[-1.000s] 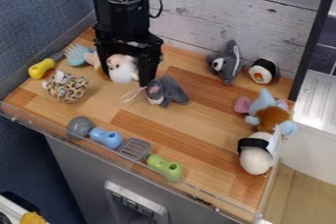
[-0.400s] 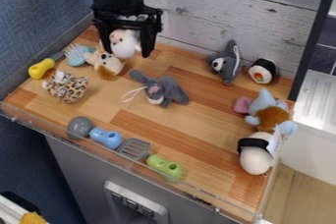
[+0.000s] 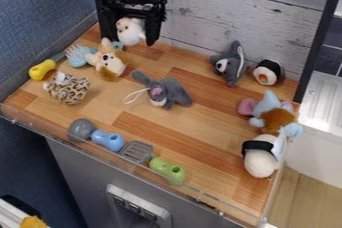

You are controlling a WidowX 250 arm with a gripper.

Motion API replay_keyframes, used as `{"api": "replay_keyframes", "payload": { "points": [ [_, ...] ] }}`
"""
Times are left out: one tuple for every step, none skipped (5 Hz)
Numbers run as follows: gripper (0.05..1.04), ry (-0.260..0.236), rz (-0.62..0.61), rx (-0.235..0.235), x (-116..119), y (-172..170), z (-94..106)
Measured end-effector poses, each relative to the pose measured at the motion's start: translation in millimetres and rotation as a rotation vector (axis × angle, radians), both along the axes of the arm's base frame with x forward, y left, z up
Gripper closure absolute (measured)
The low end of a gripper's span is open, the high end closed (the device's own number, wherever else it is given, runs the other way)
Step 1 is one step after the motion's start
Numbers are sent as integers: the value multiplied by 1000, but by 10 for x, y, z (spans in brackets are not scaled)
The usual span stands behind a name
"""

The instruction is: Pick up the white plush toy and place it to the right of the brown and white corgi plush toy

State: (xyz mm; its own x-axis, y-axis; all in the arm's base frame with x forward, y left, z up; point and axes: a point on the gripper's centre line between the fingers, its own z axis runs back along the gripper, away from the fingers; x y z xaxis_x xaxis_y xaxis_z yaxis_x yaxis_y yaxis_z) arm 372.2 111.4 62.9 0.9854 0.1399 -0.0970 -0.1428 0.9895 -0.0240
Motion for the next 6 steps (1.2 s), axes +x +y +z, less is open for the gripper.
{"api": "replay_keyframes", "payload": {
  "points": [
    [85,-2,-76,-4,116,40,-115],
    [86,0,-120,-5,146,57,-241],
    [88,-13,-109,5,187,67,-334],
    [85,-13,-54,6,187,69,-467],
    [85,-24,9,15,198,70,-535],
    [128,-30,54,22,201,73,-554]
  ]
}}
